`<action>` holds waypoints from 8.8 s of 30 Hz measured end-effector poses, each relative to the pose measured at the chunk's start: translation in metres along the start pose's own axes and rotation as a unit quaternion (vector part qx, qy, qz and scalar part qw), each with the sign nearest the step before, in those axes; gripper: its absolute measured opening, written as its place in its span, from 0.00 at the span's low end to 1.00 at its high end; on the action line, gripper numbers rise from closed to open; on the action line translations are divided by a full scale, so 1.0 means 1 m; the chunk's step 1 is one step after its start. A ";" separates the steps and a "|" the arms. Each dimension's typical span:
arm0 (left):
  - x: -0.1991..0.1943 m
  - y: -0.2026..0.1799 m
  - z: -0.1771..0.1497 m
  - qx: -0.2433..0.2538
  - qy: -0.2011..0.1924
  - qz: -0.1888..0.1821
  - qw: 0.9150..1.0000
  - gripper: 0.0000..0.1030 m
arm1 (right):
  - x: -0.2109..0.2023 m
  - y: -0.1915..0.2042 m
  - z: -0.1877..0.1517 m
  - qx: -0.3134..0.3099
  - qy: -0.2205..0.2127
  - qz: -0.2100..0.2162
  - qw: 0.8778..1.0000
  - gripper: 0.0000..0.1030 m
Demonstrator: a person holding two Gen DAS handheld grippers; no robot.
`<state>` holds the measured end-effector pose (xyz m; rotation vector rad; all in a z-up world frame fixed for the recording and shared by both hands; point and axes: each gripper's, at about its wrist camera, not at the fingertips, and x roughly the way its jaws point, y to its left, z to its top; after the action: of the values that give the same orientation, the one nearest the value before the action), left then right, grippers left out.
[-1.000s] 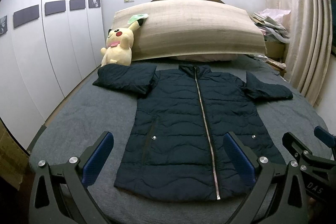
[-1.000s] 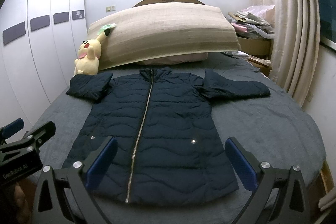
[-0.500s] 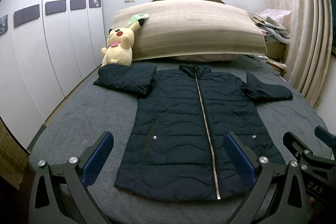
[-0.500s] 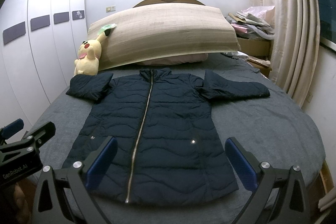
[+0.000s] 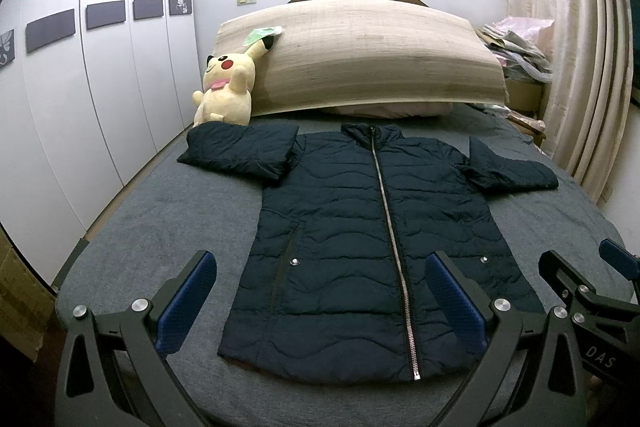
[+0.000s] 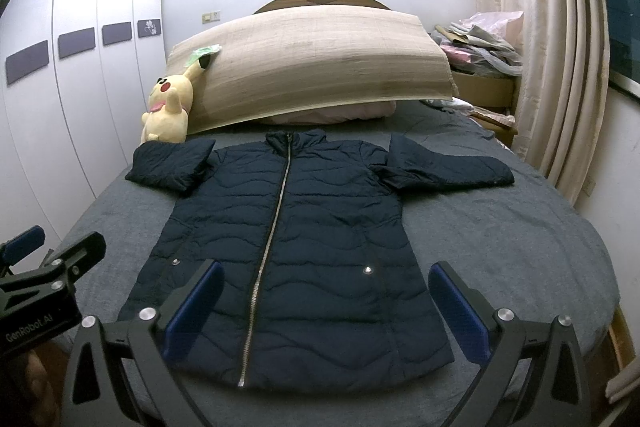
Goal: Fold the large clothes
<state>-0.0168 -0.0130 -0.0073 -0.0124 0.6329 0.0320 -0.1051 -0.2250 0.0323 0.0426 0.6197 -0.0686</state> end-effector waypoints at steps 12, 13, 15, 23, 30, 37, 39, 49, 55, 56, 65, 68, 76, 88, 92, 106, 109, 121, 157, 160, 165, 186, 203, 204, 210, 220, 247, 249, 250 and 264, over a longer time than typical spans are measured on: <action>0.048 0.007 -0.018 -0.019 0.046 0.006 0.999 1.00 | 0.033 -0.019 -0.016 0.018 0.038 0.006 0.999 1.00; 0.056 0.008 -0.020 -0.021 0.054 0.007 0.998 1.00 | 0.039 -0.023 -0.019 0.022 0.045 0.006 0.999 1.00; 0.068 0.009 -0.023 -0.025 0.067 0.009 0.997 1.00 | 0.050 -0.031 -0.023 0.031 0.057 0.006 0.998 1.00; 0.103 0.013 -0.019 -0.035 0.088 0.000 0.996 1.00 | 0.087 -0.080 -0.020 0.091 0.074 0.058 0.991 1.00; 0.154 0.018 -0.006 -0.045 0.105 0.002 0.994 1.00 | 0.155 -0.216 0.009 0.297 0.062 0.142 0.942 1.00; 0.204 0.001 0.001 -0.038 0.114 -0.002 0.993 1.00 | 0.241 -0.336 0.029 0.454 0.039 0.145 0.878 0.97; 0.213 -0.004 0.003 -0.040 0.111 -0.006 0.993 1.00 | 0.272 -0.364 0.037 0.477 0.042 0.130 0.868 0.91; 0.265 -0.025 0.014 -0.042 0.094 -0.019 0.995 1.00 | 0.386 -0.436 0.071 0.509 0.060 0.037 0.858 0.71; 0.298 -0.023 -0.010 -0.052 0.146 -0.020 0.988 1.00 | 0.429 -0.461 0.082 0.520 0.065 -0.002 0.852 0.70; 0.298 -0.022 -0.011 -0.055 0.146 -0.020 0.988 1.00 | 0.434 -0.465 0.082 0.521 0.067 -0.006 0.851 0.68; 0.299 -0.028 -0.017 -0.046 0.146 -0.012 0.988 1.00 | 0.409 -0.424 0.170 0.372 0.052 -0.045 0.926 0.10; 0.301 -0.028 -0.015 -0.047 0.146 -0.014 0.988 1.00 | 0.375 -0.384 0.216 0.319 0.018 -0.023 0.947 0.09; 0.300 -0.023 -0.015 -0.059 0.140 -0.025 0.988 1.00 | 0.322 -0.211 0.298 0.172 -0.032 0.064 0.982 0.09; 0.298 -0.018 -0.013 -0.074 0.140 -0.044 0.986 1.00 | 0.358 0.024 0.235 0.075 0.058 0.152 0.984 0.10; 0.291 -0.005 -0.007 -0.099 0.155 -0.068 0.981 1.00 | 0.394 0.058 0.199 0.054 0.119 0.142 0.981 0.11; 0.279 0.075 0.025 -0.252 0.148 -0.079 0.953 1.00 | 0.384 0.087 0.168 0.016 0.149 0.209 0.966 1.00; 0.282 0.070 0.038 -0.253 0.149 -0.095 0.951 1.00 | 0.368 0.061 0.171 0.057 0.125 0.228 0.964 1.00; 0.385 0.007 0.094 -0.265 0.257 -0.172 0.913 1.00 | 0.334 -0.132 0.082 0.231 0.105 0.190 0.948 1.00; 0.387 0.034 0.053 -0.110 0.133 -0.029 0.985 0.12 | 0.546 -0.183 0.119 0.289 0.233 0.179 0.911 0.25; 0.387 0.037 0.051 -0.115 0.129 -0.036 0.984 0.13 | 0.526 -0.166 0.141 0.225 0.180 0.149 0.946 0.17; 0.387 0.033 0.050 -0.105 0.124 -0.034 0.986 0.14 | 0.546 -0.167 0.119 0.193 0.198 0.094 0.956 0.27; 0.388 0.032 0.051 -0.098 0.120 -0.030 0.987 0.18 | 0.464 -0.174 0.066 0.137 0.250 0.128 0.950 0.18; 0.389 0.033 0.051 -0.097 0.117 -0.029 0.988 0.18 | 0.479 -0.204 0.137 0.273 0.163 0.269 0.909 0.80; 0.389 0.034 0.051 -0.098 0.117 -0.030 0.988 0.18 | 0.491 -0.205 0.132 0.275 0.173 0.246 0.913 0.80; 0.388 0.034 0.051 -0.096 0.116 -0.031 0.988 0.19 | 0.537 -0.214 0.113 0.301 0.210 0.218 0.904 0.79; 0.387 0.034 0.051 -0.096 0.116 -0.031 0.988 0.19 | 0.484 -0.180 0.124 0.276 0.174 0.226 0.918 0.79; 0.334 0.270 0.111 -0.364 0.044 -0.153 0.918 0.83 | 0.392 -0.026 0.045 -0.022 0.069 0.086 0.994 0.87; 0.358 0.298 0.105 -0.392 0.056 -0.141 0.907 0.83 | 0.396 -0.024 0.037 -0.024 0.071 0.083 0.994 0.87; 0.370 0.309 0.102 -0.406 0.063 -0.131 0.902 0.83 | 0.400 -0.021 0.036 -0.025 0.073 0.081 0.994 0.87; 0.460 0.352 0.095 -0.462 0.105 -0.062 0.878 0.23 | 0.428 -0.020 0.022 -0.001 0.124 0.080 0.989 0.88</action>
<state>0.3979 0.3525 -0.2032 -0.9987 0.7843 0.2099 0.2542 -0.2684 -0.1991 0.1010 0.8630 0.0950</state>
